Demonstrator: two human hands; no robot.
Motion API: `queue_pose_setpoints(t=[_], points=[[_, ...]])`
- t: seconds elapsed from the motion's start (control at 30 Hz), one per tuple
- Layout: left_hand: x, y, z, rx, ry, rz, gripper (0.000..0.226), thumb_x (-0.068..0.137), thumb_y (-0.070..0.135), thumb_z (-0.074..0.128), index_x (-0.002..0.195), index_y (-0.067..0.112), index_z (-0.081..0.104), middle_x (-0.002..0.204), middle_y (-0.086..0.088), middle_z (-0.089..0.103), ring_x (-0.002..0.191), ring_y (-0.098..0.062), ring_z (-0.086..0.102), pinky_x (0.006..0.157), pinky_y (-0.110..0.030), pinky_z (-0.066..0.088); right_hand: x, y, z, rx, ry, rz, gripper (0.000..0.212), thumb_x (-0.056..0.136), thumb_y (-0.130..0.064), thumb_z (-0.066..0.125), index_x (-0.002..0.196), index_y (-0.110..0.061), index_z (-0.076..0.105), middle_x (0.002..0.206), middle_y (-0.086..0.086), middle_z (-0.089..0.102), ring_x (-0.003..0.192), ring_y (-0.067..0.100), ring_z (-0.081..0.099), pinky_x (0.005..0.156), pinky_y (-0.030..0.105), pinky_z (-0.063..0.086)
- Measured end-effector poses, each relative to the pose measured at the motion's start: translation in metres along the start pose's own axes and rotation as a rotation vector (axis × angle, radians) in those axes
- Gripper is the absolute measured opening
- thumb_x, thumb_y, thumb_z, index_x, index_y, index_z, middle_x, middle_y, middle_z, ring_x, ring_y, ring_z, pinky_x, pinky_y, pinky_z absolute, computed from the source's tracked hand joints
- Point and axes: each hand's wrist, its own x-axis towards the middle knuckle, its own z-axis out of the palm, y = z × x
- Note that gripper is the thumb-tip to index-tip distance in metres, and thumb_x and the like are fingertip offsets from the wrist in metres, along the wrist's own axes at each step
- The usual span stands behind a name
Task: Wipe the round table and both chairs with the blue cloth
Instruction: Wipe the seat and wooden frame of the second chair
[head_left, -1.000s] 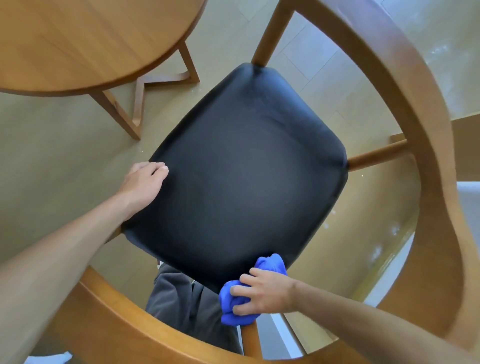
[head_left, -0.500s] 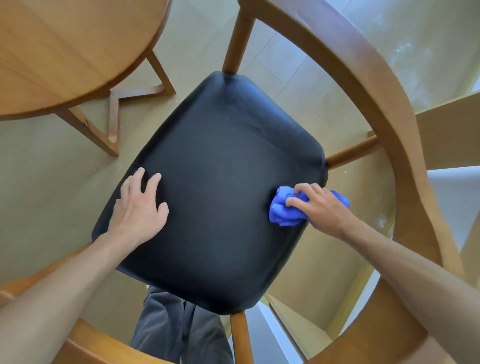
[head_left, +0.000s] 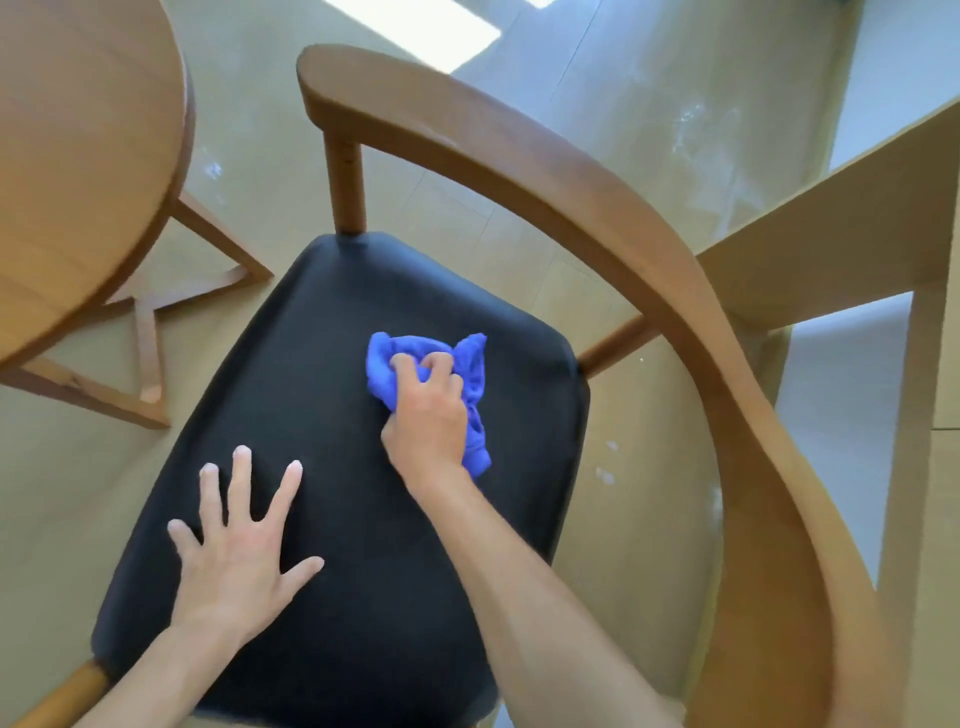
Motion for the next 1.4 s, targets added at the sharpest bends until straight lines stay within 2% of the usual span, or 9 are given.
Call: queue_pose_setpoints(t=[0.1,0.37,0.57,0.67,0.77,0.9,1.0,1.1,1.4], points=[[0.005,0.002,0.001,0.002,-0.007,-0.047,0.111,0.049,0.059,0.084,0.144,0.025,0.040,0.156,-0.015,0.008,0.141,-0.043,0.010,0.082,-0.068,0.040,0.000,-0.012,0.007,-0.058,-0.106,-0.190,0.059,0.039,-0.011,0.078,0.094,-0.021,0.062,0.098,0.008,0.057,0.066,0.024,0.051,0.049,0.027,0.040],[0.001,0.013,-0.022,0.020,-0.145,-0.076,0.099,0.081,0.067,0.052,0.148,0.038,-0.015,0.150,-0.008,-0.035,0.141,-0.035,-0.023,0.110,-0.054,0.024,-0.040,0.029,0.014,0.009,-0.066,-0.407,0.065,0.059,-0.015,0.073,0.123,-0.020,0.059,0.133,0.011,0.053,0.096,0.033,0.055,0.079,0.038,0.049],[0.024,0.027,-0.067,-0.409,0.072,-0.175,0.042,0.094,0.042,0.047,0.133,0.024,0.046,0.144,-0.002,0.029,0.134,-0.021,0.023,0.105,-0.040,0.032,-0.044,0.040,-0.003,0.159,-0.120,-0.489,0.065,0.065,-0.018,0.073,0.127,-0.020,0.057,0.139,0.005,0.050,0.112,0.028,0.052,0.092,0.037,0.049],[0.066,0.043,-0.096,-0.645,0.110,-0.128,0.027,0.094,0.034,0.050,0.115,0.017,0.053,0.122,0.004,0.048,0.116,-0.018,0.042,0.090,-0.032,0.039,-0.045,0.050,-0.016,0.232,0.036,-0.366,0.045,0.080,-0.026,0.064,0.124,-0.018,0.061,0.138,0.005,0.051,0.121,0.024,0.050,0.100,0.037,0.042],[0.104,0.057,-0.118,-0.776,0.029,-0.088,0.035,0.087,0.032,0.060,0.117,0.017,0.049,0.119,0.007,0.050,0.108,-0.015,0.050,0.082,-0.027,0.040,-0.045,0.064,-0.027,0.209,0.129,0.033,0.039,0.079,-0.019,0.060,0.117,-0.016,0.064,0.127,0.001,0.055,0.110,0.023,0.054,0.086,0.037,0.045],[0.133,0.062,-0.128,-0.599,-0.203,0.052,0.054,0.075,0.036,0.070,0.122,0.022,0.048,0.111,0.007,0.053,0.108,-0.015,0.049,0.078,-0.025,0.042,-0.050,0.067,-0.030,0.243,-0.191,0.329,0.056,0.087,-0.030,0.056,0.141,-0.026,0.041,0.135,-0.009,0.043,0.121,0.015,0.042,0.096,0.033,0.030],[0.143,0.063,-0.135,-0.424,-0.301,0.182,0.027,0.071,0.038,0.070,0.088,0.020,0.060,0.082,0.007,0.055,0.085,-0.012,0.052,0.060,-0.023,0.039,-0.048,0.056,-0.032,0.372,-0.304,0.479,0.070,0.084,-0.035,0.060,0.147,-0.031,0.030,0.135,-0.011,0.042,0.125,0.013,0.038,0.105,0.034,0.027],[0.143,0.058,-0.139,-0.522,-0.430,0.223,0.030,0.068,0.028,0.070,0.061,0.010,0.047,0.058,0.002,0.041,0.057,-0.015,0.039,0.053,-0.026,0.032,-0.047,0.046,-0.037,0.419,-0.379,0.500,0.072,0.080,-0.033,0.062,0.145,-0.032,0.032,0.129,-0.010,0.046,0.123,0.014,0.039,0.107,0.035,0.030],[0.102,0.002,-0.172,-1.006,-0.503,0.201,0.049,0.071,0.032,0.073,0.113,0.030,0.047,0.087,0.000,0.072,0.079,-0.015,0.068,0.070,-0.029,0.052,-0.022,0.037,-0.078,0.463,-0.317,0.367,0.020,0.085,-0.013,0.049,0.089,-0.020,0.067,0.085,-0.011,0.063,0.092,0.013,0.048,0.075,0.025,0.039]])
